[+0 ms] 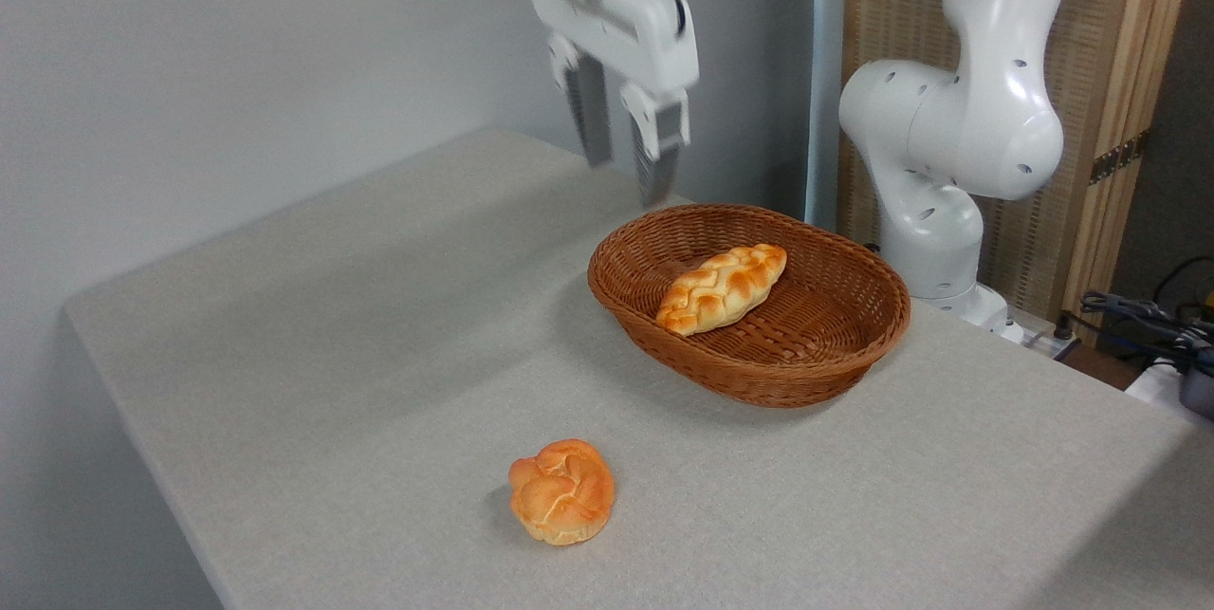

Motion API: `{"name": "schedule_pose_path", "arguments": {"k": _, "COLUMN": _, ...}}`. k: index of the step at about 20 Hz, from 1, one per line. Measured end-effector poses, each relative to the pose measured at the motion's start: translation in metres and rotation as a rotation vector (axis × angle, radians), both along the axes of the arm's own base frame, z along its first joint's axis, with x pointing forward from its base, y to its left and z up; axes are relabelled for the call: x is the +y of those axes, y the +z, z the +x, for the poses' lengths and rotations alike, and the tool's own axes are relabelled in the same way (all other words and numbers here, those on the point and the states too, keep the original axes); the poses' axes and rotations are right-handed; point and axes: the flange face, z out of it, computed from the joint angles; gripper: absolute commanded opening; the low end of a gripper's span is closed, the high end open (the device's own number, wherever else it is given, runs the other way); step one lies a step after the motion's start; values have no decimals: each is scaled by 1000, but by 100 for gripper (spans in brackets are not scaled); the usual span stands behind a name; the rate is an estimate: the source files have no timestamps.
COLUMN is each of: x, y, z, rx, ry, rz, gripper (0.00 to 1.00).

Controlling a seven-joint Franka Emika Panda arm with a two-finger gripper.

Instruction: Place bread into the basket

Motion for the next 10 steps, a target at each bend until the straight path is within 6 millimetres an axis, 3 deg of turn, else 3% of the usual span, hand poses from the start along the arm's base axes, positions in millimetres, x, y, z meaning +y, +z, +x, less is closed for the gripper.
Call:
{"name": "schedule_pose_path", "arguments": {"k": 2, "x": 16, "y": 31, "z": 22, "rx": -50, "ry": 32, "rz": -23, "gripper": 100}}
{"name": "schedule_pose_path", "arguments": {"k": 4, "x": 29, "y": 46, "z": 49, "rx": -73, "ry": 61, "rz": -35, "gripper": 100}}
{"name": "schedule_pose_path", "arguments": {"k": 6, "x": 32, "y": 45, "z": 81, "rx": -67, "ry": 73, "rz": -33, "gripper": 100}}
{"name": "schedule_pose_path", "arguments": {"k": 10, "x": 26, "y": 17, "z": 140, "rx": -18, "ry": 72, "rz": -19, "gripper": 100}}
